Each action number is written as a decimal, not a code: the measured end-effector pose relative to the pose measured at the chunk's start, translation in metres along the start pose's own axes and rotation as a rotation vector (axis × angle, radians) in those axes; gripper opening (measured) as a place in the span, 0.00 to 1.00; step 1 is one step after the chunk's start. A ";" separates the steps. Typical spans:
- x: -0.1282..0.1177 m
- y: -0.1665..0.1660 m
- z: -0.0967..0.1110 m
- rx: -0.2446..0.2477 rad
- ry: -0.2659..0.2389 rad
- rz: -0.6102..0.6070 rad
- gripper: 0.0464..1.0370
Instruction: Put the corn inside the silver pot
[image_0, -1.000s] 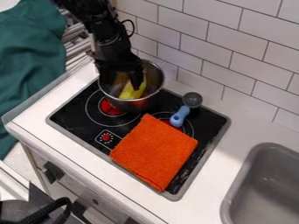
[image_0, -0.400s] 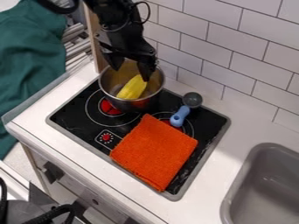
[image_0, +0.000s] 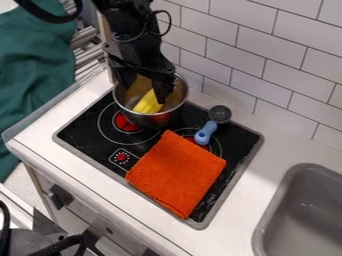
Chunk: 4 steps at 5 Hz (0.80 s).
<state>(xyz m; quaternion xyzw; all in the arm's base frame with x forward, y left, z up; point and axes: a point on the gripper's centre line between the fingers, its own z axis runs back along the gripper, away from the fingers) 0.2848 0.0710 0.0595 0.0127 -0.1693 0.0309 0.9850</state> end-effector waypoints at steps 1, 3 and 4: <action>-0.009 -0.002 -0.007 -0.005 0.066 -0.017 0.97; -0.017 -0.006 -0.014 -0.012 0.143 -0.009 0.97; -0.018 -0.011 -0.014 -0.015 0.159 -0.021 0.97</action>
